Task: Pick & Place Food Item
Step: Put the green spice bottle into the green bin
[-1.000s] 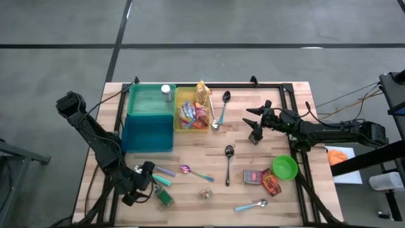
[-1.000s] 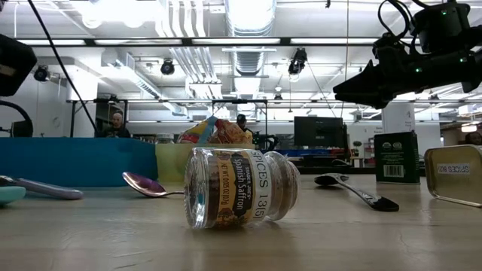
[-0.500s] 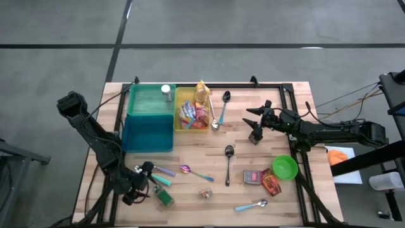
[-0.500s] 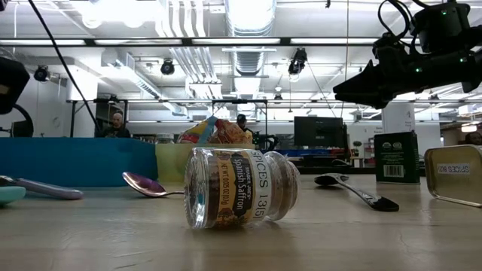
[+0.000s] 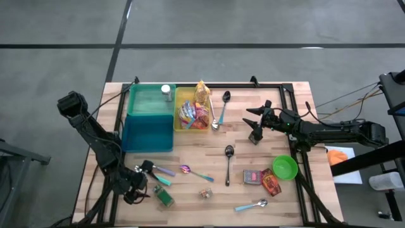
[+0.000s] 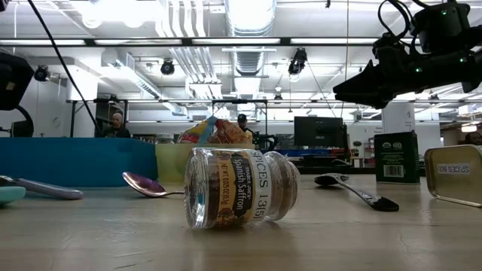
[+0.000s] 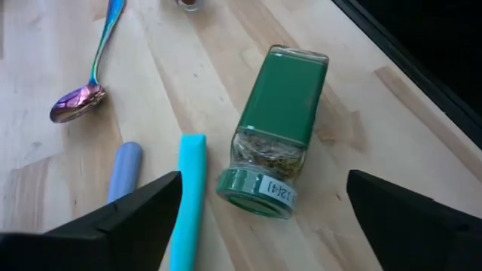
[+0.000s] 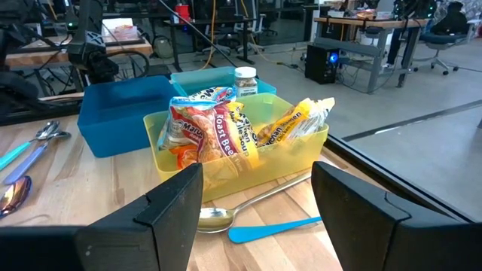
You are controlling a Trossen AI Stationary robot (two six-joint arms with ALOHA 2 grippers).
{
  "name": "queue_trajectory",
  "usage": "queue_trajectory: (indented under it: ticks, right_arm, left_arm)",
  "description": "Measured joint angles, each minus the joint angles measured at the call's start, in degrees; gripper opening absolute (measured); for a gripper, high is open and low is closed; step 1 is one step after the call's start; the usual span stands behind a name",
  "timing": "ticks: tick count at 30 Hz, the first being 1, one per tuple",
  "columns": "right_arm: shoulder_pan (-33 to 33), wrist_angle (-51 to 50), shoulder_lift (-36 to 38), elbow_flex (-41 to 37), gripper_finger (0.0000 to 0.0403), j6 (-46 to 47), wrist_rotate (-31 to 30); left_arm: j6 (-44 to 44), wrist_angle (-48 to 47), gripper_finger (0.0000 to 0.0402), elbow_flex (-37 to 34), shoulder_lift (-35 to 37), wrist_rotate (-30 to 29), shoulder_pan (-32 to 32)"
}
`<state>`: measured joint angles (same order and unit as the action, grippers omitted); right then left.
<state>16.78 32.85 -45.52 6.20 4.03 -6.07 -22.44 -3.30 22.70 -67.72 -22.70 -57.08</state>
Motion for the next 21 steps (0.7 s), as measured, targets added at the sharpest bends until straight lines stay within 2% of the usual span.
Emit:
queue_trajectory:
  ticks: [4, 9, 16, 21]
  right_arm:
    - [0.0, 0.0, 0.0, 0.0, 0.0246, 0.0, 0.0]
    - [0.0, 0.0, 0.0, 0.0, 0.0246, 0.0, 0.0]
    - [0.0, 0.0, 0.0, 0.0, 0.0246, 0.0, 0.0]
    - [0.0, 0.0, 0.0, 0.0, 0.0246, 0.0, 0.0]
  left_arm:
    - [-0.1, 2.5, 0.0398, -2.4, 0.0, 0.0, 0.0]
    - [-1.3, 11.0, 0.0399, -7.9, 0.0, 0.2, 0.0]
    - [4.5, 24.4, 0.0399, -14.0, 0.0, 0.2, 0.0]
    - [3.1, 26.2, 0.0399, -15.3, 0.0, -0.4, 0.2]
